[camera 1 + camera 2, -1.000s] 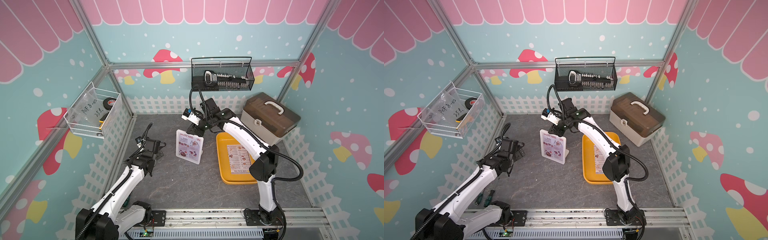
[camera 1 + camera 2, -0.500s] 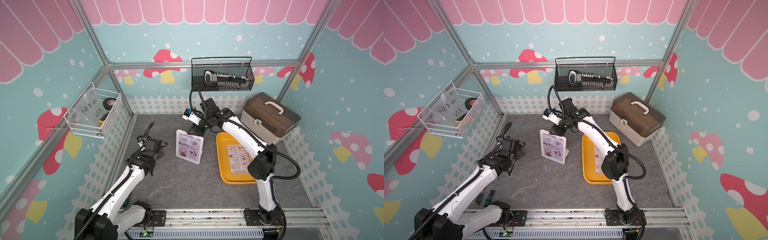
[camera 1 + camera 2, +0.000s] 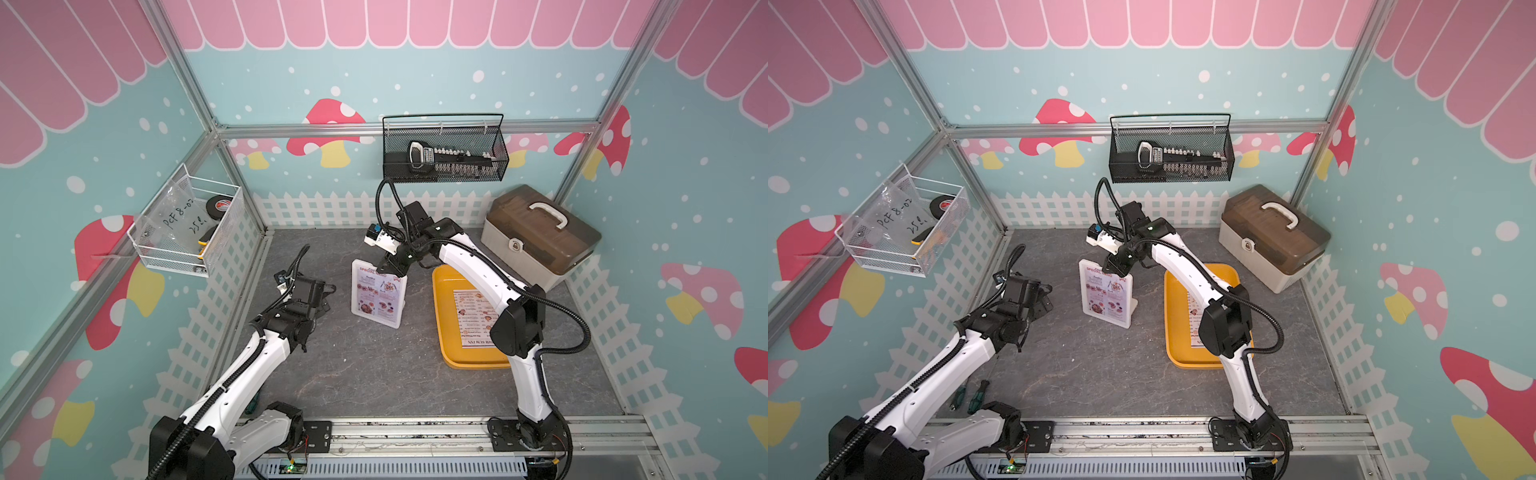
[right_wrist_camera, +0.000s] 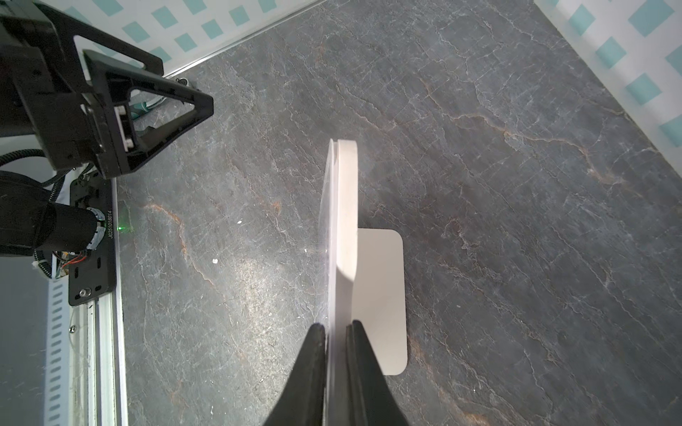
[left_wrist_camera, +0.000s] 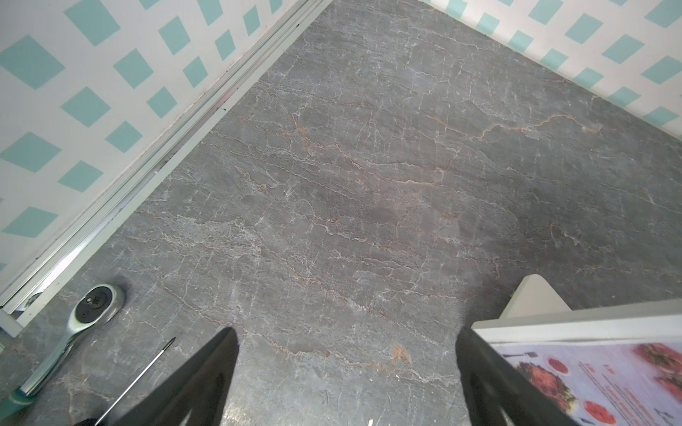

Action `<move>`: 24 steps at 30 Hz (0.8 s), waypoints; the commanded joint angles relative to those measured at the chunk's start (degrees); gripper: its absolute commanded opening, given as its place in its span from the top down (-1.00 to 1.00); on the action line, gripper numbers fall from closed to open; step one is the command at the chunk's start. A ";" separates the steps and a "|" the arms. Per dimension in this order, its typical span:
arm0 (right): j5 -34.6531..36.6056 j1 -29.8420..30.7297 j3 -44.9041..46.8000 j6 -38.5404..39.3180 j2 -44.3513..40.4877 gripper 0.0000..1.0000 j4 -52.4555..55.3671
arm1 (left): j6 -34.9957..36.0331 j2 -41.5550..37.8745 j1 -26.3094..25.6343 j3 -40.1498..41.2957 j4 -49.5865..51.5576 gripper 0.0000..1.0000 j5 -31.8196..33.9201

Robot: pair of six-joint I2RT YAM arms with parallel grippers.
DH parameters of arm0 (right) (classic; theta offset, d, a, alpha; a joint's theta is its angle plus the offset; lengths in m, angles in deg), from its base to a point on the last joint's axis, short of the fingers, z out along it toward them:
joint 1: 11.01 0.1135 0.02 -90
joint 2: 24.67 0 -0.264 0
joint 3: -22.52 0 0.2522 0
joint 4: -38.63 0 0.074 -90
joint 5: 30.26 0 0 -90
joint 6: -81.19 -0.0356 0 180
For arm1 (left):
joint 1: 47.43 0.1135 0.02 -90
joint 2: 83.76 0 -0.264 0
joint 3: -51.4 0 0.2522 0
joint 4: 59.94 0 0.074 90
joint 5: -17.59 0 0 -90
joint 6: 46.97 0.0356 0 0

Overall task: Replace the menus in the menu holders
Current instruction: Take out the menu from the menu holder.

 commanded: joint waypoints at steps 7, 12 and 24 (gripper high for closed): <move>-1.07 0.03 -1.41 0.83 -1.18 0.66 0.58 | -0.53 -0.16 -0.16 -1.15 1.51 -0.86 1.48; -0.83 0.04 -0.93 0.36 -0.87 0.76 0.43 | -0.66 -0.29 -0.16 -0.96 1.56 -0.86 1.40; -0.31 0.04 -0.98 -0.59 -3.16 0.89 -1.52 | -0.58 -0.08 -0.17 -1.05 1.47 -0.86 1.44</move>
